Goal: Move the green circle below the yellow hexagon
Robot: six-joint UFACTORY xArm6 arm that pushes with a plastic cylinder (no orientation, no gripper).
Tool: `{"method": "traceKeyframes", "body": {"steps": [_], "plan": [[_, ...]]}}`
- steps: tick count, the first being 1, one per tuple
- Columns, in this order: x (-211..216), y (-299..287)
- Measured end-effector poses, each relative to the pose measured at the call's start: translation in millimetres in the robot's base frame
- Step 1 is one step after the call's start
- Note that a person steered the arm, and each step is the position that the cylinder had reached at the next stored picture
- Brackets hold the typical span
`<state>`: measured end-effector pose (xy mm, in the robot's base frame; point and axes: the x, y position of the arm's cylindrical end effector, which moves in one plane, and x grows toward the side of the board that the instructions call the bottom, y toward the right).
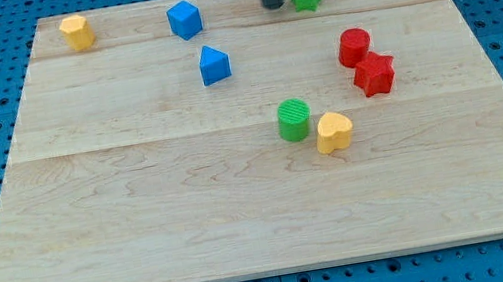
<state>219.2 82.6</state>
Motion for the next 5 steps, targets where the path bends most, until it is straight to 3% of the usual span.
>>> {"method": "traceKeyframes", "body": {"steps": [1,3,4,5], "plan": [[-0.7,52.0],[5.4,-31.6],[48.4,-36.4],[48.6,-36.0]]}}
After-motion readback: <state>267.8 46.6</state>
